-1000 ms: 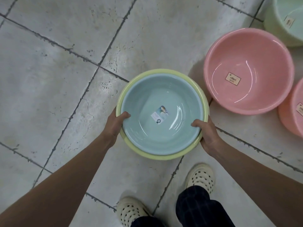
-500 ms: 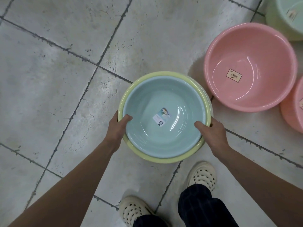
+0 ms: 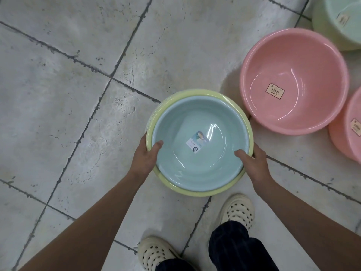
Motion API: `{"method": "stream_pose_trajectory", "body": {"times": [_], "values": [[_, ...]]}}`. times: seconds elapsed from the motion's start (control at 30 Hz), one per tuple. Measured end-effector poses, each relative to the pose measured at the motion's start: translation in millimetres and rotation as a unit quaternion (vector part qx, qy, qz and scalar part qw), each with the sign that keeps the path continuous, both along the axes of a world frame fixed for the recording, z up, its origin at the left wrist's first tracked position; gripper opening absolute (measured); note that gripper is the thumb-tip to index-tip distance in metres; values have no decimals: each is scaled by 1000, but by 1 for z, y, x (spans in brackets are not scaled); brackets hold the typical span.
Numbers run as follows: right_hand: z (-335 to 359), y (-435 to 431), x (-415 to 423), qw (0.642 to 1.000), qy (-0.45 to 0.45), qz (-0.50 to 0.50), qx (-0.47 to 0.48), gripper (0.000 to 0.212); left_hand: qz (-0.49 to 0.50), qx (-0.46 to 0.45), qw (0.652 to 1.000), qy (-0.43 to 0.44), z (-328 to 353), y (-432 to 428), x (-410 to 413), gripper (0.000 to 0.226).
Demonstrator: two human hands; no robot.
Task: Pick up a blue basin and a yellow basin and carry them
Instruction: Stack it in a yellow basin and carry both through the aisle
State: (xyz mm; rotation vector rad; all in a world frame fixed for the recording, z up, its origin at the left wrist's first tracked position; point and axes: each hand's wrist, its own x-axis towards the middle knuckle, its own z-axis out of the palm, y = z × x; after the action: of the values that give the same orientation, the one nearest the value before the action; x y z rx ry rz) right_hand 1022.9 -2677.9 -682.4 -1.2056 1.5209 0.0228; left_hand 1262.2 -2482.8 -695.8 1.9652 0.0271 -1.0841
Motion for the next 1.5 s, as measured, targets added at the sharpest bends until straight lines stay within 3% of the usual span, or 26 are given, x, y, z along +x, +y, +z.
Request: {"method": "stream_pose_trajectory", "body": {"times": [0.1, 0.2, 0.23, 0.33, 0.43, 0.5, 0.63, 0.7, 0.8, 0.87, 0.97, 1.07, 1.27, 1.5], "values": [[-7, -1, -2, 998, -45, -22, 33, 53, -32, 7, 999, -32, -7, 3, 1, 46], [-17, -4, -6, 993, -65, -52, 83, 99, -77, 18, 996, -43, -17, 9, 9, 51], [-20, -5, -7, 991, -70, -55, 95, 106, -84, 1, 996, -24, -17, 8, 13, 56], [-26, -8, -7, 990, -76, -66, 98, 102, -56, -18, 996, 72, -16, 8, 22, 87], [-26, -7, -3, 990, -70, -85, 83, 103, -55, -4, 996, 73, -9, 3, 24, 64], [-21, -8, 0, 990, -66, -93, 82, 105, -36, 5, 996, 75, -1, 1, 26, 64], [2, -14, 4, 990, -69, -69, 97, 112, 1, 27, 996, 80, 21, 5, 32, 114], [20, -15, 7, 990, -82, -59, 98, 102, 13, 32, 997, 66, 40, 4, 35, 120], [53, -22, 15, 989, -110, -45, 90, 71, 4, 29, 998, 55, 79, -2, 44, 118], [74, -32, 17, 987, -134, -44, 79, 66, -9, 19, 999, 40, 109, -12, 50, 115], [113, -51, 17, 985, -146, -58, 72, 72, -31, 5, 999, 23, 157, -36, 57, 95], [152, -80, 10, 980, -145, -99, 93, 96, -88, -2, 995, 37, 207, -66, 61, 87], [228, -141, -12, 974, -147, -117, 124, 77, -179, -12, 982, 60, 288, -140, 57, 85], [251, -207, -41, 977, -136, -138, 88, 86, -216, -16, 975, 44, 300, -230, 43, 72]]}}
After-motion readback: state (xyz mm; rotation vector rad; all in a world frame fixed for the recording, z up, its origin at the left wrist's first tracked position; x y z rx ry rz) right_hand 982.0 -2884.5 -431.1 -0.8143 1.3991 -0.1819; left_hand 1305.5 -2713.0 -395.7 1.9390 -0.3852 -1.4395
